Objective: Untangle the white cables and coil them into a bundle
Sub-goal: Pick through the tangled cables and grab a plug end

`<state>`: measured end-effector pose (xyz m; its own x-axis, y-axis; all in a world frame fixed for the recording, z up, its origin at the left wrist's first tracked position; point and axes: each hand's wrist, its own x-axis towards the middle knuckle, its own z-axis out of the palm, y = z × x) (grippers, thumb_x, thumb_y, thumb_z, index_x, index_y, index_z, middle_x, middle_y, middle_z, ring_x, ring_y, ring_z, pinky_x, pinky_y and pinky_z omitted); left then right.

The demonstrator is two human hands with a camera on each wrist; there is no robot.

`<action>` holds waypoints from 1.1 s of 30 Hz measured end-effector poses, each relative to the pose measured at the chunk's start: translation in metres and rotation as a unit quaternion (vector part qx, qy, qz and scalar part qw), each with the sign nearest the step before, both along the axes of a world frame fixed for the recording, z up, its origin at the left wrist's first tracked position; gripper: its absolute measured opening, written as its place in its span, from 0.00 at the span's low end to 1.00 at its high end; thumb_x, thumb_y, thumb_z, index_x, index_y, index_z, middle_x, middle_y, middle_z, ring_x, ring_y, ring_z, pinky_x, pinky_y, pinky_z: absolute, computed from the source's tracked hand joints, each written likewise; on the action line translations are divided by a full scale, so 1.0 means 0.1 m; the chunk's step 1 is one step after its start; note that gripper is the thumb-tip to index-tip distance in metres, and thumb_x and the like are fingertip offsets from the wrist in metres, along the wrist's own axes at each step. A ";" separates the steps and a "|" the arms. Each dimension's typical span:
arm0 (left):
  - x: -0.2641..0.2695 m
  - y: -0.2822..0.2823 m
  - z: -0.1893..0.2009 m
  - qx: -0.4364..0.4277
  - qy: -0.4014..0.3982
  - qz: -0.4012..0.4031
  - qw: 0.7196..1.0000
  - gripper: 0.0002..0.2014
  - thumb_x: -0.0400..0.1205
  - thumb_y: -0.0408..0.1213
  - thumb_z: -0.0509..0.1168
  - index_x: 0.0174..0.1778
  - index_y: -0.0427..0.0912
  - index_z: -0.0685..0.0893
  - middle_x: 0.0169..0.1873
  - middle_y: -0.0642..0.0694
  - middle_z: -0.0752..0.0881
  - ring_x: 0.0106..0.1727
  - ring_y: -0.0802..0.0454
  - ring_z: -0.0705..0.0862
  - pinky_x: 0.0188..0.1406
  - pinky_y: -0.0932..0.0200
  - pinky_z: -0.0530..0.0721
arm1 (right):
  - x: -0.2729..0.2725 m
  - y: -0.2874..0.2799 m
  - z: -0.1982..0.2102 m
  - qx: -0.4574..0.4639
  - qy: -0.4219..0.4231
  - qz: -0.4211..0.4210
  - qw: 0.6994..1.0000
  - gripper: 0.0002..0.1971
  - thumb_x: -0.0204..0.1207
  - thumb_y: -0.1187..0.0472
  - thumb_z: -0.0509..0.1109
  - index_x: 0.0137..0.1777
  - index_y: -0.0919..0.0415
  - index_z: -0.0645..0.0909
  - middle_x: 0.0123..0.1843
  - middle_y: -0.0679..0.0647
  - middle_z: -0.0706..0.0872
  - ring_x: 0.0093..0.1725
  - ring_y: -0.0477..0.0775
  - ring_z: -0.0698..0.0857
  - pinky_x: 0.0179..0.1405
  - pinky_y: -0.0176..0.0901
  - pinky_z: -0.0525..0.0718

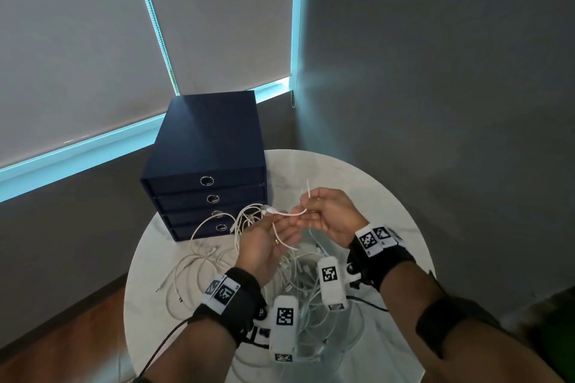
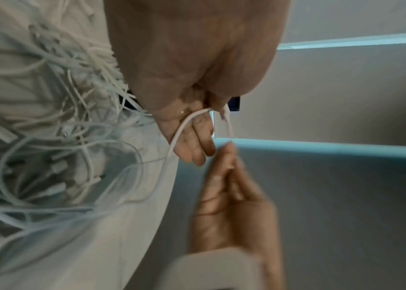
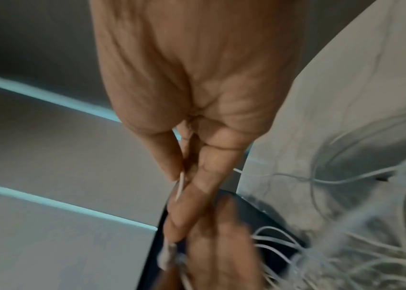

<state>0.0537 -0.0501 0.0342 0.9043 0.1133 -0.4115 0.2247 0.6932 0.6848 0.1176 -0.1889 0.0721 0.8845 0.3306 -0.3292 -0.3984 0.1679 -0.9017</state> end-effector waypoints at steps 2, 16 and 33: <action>0.04 0.00 0.05 -0.007 -0.001 0.031 1.000 0.16 0.91 0.35 0.54 0.65 0.26 0.80 0.58 0.29 0.89 0.53 0.38 0.91 0.52 0.49 0.91 | -0.08 0.00 -0.12 -0.015 0.013 0.000 1.000 0.02 0.80 0.74 0.67 0.48 0.68 0.79 0.46 0.71 0.89 0.38 0.64 0.92 0.40 0.49 0.92; -0.01 -0.01 -0.02 0.150 -0.039 0.089 0.984 0.12 0.92 0.34 0.54 0.48 0.36 0.80 0.28 0.41 0.80 0.29 0.50 0.84 0.43 0.48 0.85 | -0.15 0.00 -0.45 -0.034 0.058 -0.027 0.997 0.06 0.75 0.80 0.67 0.44 0.70 0.79 0.48 0.76 0.89 0.43 0.70 0.91 0.47 0.56 0.92; 0.02 0.28 0.10 0.328 -0.088 0.073 0.938 0.09 0.88 0.39 0.65 0.43 0.41 0.83 0.22 0.57 0.72 0.24 0.59 0.71 0.24 0.62 0.74 | 0.27 -0.38 0.20 -0.195 -0.009 0.038 0.980 0.09 0.82 0.67 0.62 0.45 0.65 0.84 0.22 0.49 0.65 0.18 0.46 0.59 0.17 0.32 0.56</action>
<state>0.0559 -0.0222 0.0438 0.9067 0.4180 -0.0560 0.0036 0.1251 0.9921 0.1446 -0.2267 0.0917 0.8690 0.2484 -0.4280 -0.3795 -0.2204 -0.8985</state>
